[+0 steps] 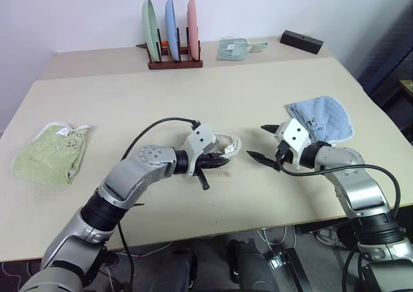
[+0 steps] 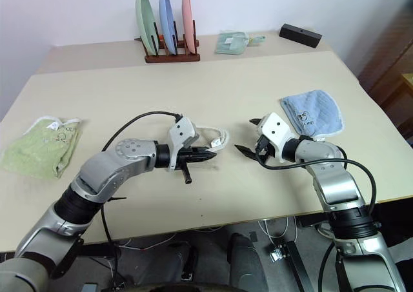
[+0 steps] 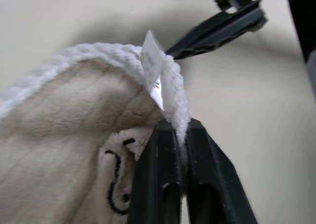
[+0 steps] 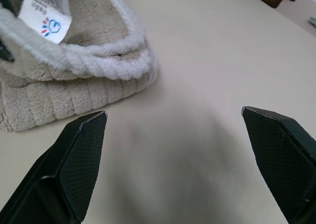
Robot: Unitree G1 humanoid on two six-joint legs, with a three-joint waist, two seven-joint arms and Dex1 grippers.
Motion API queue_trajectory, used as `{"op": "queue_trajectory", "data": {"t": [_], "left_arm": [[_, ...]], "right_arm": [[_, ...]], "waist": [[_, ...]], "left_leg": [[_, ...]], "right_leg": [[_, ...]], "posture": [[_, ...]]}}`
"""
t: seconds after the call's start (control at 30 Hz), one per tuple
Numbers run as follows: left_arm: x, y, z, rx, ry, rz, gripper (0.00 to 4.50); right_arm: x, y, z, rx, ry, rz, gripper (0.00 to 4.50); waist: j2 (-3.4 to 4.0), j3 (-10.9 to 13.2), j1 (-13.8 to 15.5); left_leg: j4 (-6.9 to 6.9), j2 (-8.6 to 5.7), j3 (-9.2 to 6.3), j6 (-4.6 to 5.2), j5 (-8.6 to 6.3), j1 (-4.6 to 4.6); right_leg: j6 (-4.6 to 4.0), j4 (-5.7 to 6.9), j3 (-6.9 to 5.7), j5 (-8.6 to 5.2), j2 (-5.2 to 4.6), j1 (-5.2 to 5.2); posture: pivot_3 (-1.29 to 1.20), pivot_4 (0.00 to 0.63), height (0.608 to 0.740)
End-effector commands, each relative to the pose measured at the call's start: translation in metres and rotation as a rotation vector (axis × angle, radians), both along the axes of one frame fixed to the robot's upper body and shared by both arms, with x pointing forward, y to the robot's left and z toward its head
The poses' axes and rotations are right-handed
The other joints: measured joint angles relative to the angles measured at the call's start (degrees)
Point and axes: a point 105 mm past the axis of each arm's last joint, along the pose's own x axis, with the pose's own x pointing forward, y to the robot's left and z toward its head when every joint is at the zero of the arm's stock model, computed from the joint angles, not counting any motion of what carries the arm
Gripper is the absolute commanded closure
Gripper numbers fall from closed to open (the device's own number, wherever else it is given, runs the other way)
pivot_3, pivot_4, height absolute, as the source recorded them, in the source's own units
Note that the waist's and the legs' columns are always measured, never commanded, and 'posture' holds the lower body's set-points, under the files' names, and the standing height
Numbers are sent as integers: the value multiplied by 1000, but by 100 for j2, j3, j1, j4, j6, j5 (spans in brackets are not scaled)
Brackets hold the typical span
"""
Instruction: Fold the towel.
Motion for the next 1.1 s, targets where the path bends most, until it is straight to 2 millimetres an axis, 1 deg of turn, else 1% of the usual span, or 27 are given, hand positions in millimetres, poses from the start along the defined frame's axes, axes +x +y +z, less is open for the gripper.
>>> {"op": "queue_trajectory", "data": {"t": [0.03,0.1,0.17,0.23,0.37,0.47,0.53,0.57,0.6,0.63,0.67,0.73,0.8,0.83,0.87,0.9,0.97,1.0,1.07,1.1], "left_arm": [[0,4,16,-57,-32,14,2516],[-1,10,31,-137,-35,25,1486],[-1,22,53,-259,-58,44,498],[-3,35,62,-311,-47,67,498],[-5,53,57,-261,-59,104,498],[-4,66,60,-247,-100,143,498],[12,87,66,-252,-162,270,498],[27,107,63,-198,-229,395,726],[34,117,62,-173,-269,446,1005],[36,121,59,-151,-292,462,1351],[37,118,55,-159,-289,460,1771],[35,104,48,-195,-254,421,2730],[34,95,34,-171,-221,396,3738],[36,91,25,-144,-213,394,4186],[38,88,19,-131,-201,394,4203],[40,85,15,-136,-187,399,4203],[42,80,8,-154,-166,393,4203],[43,81,0,-140,-152,404,4203],[44,84,-17,-108,-126,420,4203],[43,85,-23,-102,-118,423,4203]], "right_arm": [[4,2,14,-5,-63,7,0],[7,1,13,-19,-68,3,0],[10,1,15,-25,-76,4,0],[11,1,16,-22,-80,6,0],[12,2,17,-24,-84,9,0],[12,1,19,-27,-93,9,0],[13,1,26,-16,-117,12,0],[13,4,35,35,-111,25,258],[12,9,42,76,-106,40,547],[11,15,47,116,-96,53,895],[10,22,53,166,-82,66,1317],[6,39,55,245,-27,102,2274],[0,55,52,267,13,143,3287],[0,64,45,269,51,142,3817],[0,70,38,261,82,135,4323],[0,76,30,251,107,134,4417],[-3,85,9,243,183,138,4417],[-4,87,-5,221,213,129,4417],[-4,86,-33,166,256,101,4417],[-4,85,-43,145,265,83,4417]], "waist": [[0,0,-4],[0,0,-12],[0,0,-16],[0,0,-23],[0,0,-23],[0,0,-1],[0,0,20],[0,0,37],[1,0,45],[1,0,38],[1,0,42],[1,0,70],[0,-1,112],[0,-1,118],[-1,-1,114],[-1,-1,110],[-1,-1,104],[-1,-1,102],[0,-2,96],[1,-3,91]], "left_leg": [[0,0,0,0,0,0],[1,0,0,0,0,0],[2,1,0,0,0,0],[1,2,0,-1,0,0],[2,1,0,-1,0,0],[4,0,0,0,0,0],[6,-1,0,0,0,0],[7,-1,0,0,0,0],[7,-1,1,0,0,1],[7,0,2,-1,0,3],[5,3,5,-2,1,3],[3,5,2,-2,1,2],[5,4,1,0,-1,-2],[7,2,-3,1,-1,-4],[7,0,-4,2,-2,-5],[12,-2,-3,3,-2,-5],[15,-4,-2,3,-2,-4],[16,-3,-3,3,-2,-5],[14,-2,-2,3,-2,-3],[14,-2,0,3,-2,-4]], "right_leg": [[0,0,0,0,0,-1],[0,1,0,0,0,0],[0,2,0,0,0,-1],[0,3,0,0,0,-4],[0,3,0,0,0,-2],[0,3,-1,0,0,0],[-1,3,-1,1,-1,2],[-1,2,-1,1,-1,2],[-1,3,-1,2,0,3],[-3,3,-1,3,1,2],[-6,2,-1,5,5,0],[-7,1,-1,5,5,-1],[-6,-2,-1,6,2,-1],[-6,-4,-4,6,0,2],[-6,-4,-5,6,-2,3],[-4,-3,-5,7,-2,3],[-1,-2,-4,9,-2,4],[-1,0,-4,10,-2,3],[-1,1,-5,10,0,2],[-1,1,-5,10,0,0]], "posture": [[0,150,740],[0,150,740],[0,150,740],[0,150,740],[0,150,740],[0,150,740],[0,150,740],[0,150,740],[0,150,740],[0,150,740],[0,150,740],[0,150,740],[0,150,740],[0,150,740],[0,150,740],[0,150,740],[0,150,740],[0,150,740],[0,150,740],[0,150,740]]}}
